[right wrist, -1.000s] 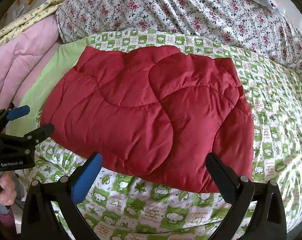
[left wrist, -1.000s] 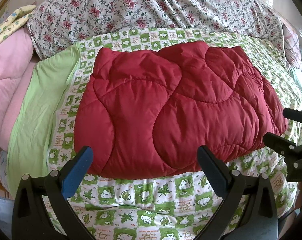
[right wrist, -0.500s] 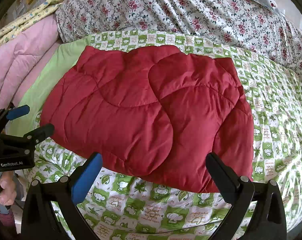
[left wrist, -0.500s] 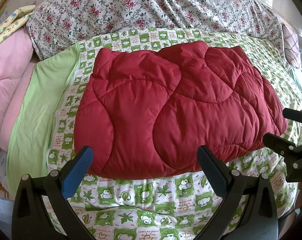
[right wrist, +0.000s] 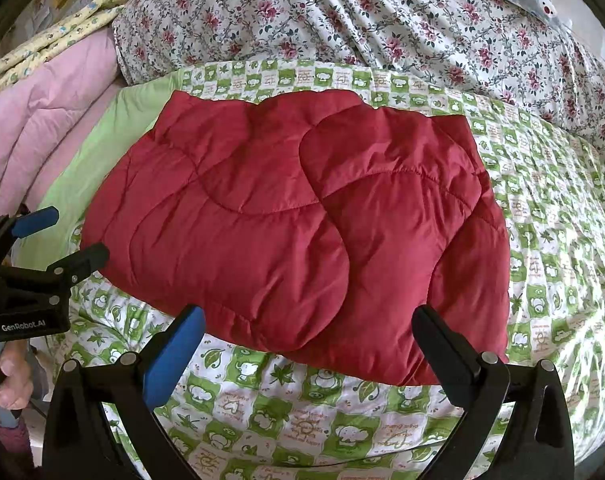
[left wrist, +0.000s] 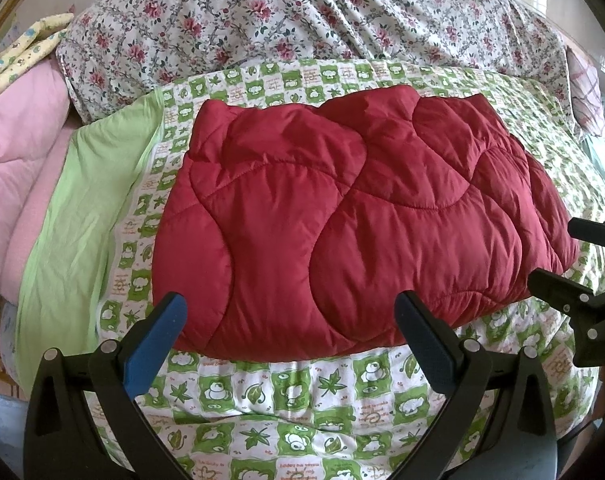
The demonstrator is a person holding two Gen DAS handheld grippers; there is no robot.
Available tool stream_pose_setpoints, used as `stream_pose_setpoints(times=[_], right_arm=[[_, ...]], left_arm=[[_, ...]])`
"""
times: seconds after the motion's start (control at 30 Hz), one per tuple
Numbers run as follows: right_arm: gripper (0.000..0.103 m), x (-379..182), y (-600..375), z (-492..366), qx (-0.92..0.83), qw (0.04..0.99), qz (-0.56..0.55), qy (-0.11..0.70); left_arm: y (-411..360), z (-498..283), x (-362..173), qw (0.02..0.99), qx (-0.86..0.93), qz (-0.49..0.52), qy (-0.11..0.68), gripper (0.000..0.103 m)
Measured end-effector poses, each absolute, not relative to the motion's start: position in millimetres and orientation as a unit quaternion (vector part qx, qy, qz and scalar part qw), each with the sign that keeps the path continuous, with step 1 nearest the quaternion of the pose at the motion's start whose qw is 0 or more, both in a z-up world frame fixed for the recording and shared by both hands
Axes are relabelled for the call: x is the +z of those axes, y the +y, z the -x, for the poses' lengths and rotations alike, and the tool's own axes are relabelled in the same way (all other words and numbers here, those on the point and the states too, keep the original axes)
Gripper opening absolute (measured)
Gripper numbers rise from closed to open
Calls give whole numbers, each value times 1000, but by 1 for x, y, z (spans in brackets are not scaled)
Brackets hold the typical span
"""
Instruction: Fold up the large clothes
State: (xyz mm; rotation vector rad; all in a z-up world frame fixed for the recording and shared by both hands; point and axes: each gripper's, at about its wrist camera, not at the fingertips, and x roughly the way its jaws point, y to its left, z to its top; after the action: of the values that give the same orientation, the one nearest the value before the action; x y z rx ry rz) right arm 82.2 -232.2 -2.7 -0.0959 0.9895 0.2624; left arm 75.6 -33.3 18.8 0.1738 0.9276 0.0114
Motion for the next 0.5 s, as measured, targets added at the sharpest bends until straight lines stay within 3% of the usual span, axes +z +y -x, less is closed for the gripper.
stream_pose_setpoints(times=[0.5], right_arm=[[103,-2,-233,-82,125,871,46,473]], left_arm=[[-34,-76,19,891,4,-84,446,103]])
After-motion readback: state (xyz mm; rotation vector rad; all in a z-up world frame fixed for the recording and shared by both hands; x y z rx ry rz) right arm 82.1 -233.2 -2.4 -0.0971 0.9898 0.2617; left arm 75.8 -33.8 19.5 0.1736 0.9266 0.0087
